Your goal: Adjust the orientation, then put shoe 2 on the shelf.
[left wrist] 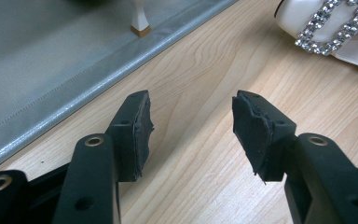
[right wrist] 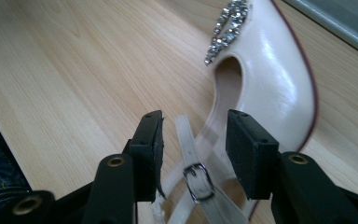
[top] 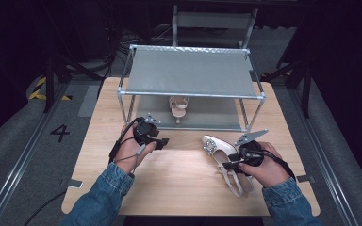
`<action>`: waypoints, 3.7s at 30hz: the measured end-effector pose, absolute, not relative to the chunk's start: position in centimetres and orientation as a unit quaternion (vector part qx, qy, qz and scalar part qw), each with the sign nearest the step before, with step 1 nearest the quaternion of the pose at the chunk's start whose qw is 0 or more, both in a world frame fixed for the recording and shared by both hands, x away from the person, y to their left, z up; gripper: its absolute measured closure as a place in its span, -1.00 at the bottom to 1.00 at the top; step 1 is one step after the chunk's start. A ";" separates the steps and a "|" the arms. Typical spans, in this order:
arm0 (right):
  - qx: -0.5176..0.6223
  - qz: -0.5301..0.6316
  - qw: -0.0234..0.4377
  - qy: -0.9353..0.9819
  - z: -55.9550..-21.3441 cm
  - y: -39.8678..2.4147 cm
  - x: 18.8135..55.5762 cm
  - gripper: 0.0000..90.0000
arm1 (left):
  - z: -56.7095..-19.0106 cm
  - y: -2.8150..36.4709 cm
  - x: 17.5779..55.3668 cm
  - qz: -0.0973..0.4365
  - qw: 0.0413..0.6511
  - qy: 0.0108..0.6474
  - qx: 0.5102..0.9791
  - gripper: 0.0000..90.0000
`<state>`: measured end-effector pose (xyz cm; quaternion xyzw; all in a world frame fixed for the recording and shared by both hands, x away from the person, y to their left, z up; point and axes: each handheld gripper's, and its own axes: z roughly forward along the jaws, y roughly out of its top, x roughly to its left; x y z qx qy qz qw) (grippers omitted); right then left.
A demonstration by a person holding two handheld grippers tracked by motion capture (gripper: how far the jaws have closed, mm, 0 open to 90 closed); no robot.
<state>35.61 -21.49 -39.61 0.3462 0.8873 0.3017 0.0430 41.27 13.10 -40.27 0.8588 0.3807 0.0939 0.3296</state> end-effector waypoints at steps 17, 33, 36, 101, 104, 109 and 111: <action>0.312 0.251 0.029 0.916 -41.3 -18.7 36.6 0.28 | -40.2 13.8 41.0 0.089 0.342 0.377 0.856 0.03; 0.312 0.241 0.077 0.916 -39.5 -19.8 36.3 0.84 | -40.0 13.8 41.1 0.087 0.343 0.377 0.856 0.04; 0.314 0.248 0.090 0.912 -38.8 -20.3 36.3 0.84 | -39.9 13.9 41.1 0.087 0.340 0.377 0.857 0.05; 0.427 0.254 0.095 0.863 -40.2 -22.2 38.2 0.16 | -40.3 14.3 41.8 0.097 0.337 0.376 0.858 -0.16; 0.430 0.251 0.096 0.862 -40.7 -22.0 38.4 0.17 | -40.3 14.1 41.9 0.093 0.337 0.373 0.859 -0.17; 0.434 0.239 0.094 0.863 -41.4 -22.0 38.7 0.27 | -40.3 14.0 41.9 0.093 0.334 0.372 0.861 -0.17; 0.431 0.237 0.091 0.866 -41.7 -21.8 38.7 0.36 | -40.3 14.0 41.9 0.088 0.336 0.376 0.859 -0.17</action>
